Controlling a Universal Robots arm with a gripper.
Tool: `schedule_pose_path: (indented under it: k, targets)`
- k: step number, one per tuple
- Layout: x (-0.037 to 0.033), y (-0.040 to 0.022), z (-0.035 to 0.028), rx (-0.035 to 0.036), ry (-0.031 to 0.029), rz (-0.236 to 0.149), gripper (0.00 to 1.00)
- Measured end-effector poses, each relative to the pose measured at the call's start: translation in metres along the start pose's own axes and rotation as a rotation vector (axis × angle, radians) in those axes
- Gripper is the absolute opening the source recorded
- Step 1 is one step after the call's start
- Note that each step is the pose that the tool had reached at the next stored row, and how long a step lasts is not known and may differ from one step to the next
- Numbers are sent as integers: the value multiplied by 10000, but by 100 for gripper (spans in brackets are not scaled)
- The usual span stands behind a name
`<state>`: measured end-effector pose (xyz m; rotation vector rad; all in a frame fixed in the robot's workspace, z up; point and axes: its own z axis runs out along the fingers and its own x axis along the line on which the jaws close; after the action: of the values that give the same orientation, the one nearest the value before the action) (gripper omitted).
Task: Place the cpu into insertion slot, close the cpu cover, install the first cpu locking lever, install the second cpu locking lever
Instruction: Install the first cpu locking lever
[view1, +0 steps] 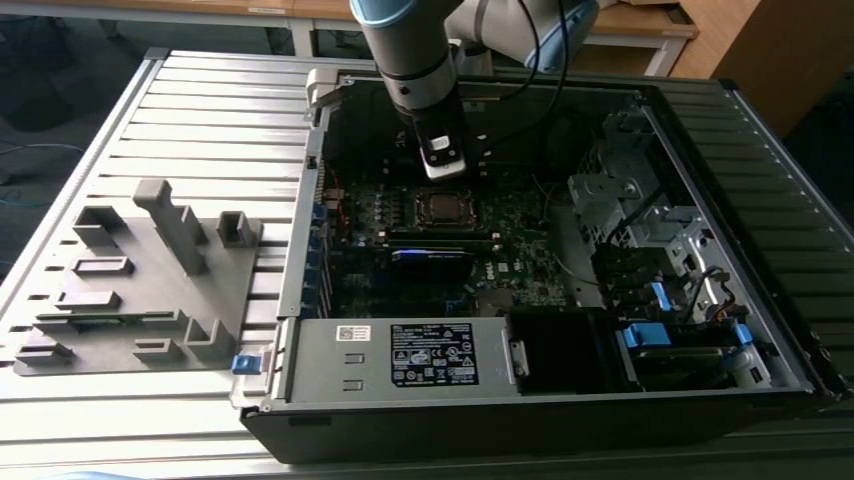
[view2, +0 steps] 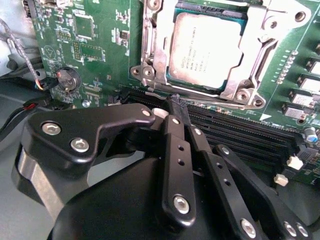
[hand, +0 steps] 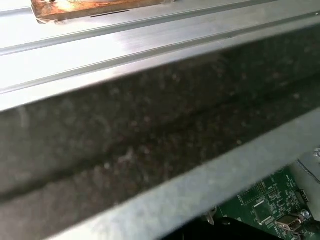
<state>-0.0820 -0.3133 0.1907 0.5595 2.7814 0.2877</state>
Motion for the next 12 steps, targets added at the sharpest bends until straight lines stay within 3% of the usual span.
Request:
schedule_pose_path:
  k: [12]
  targets:
    - [-1,-15,13,-8,-111,66,11]
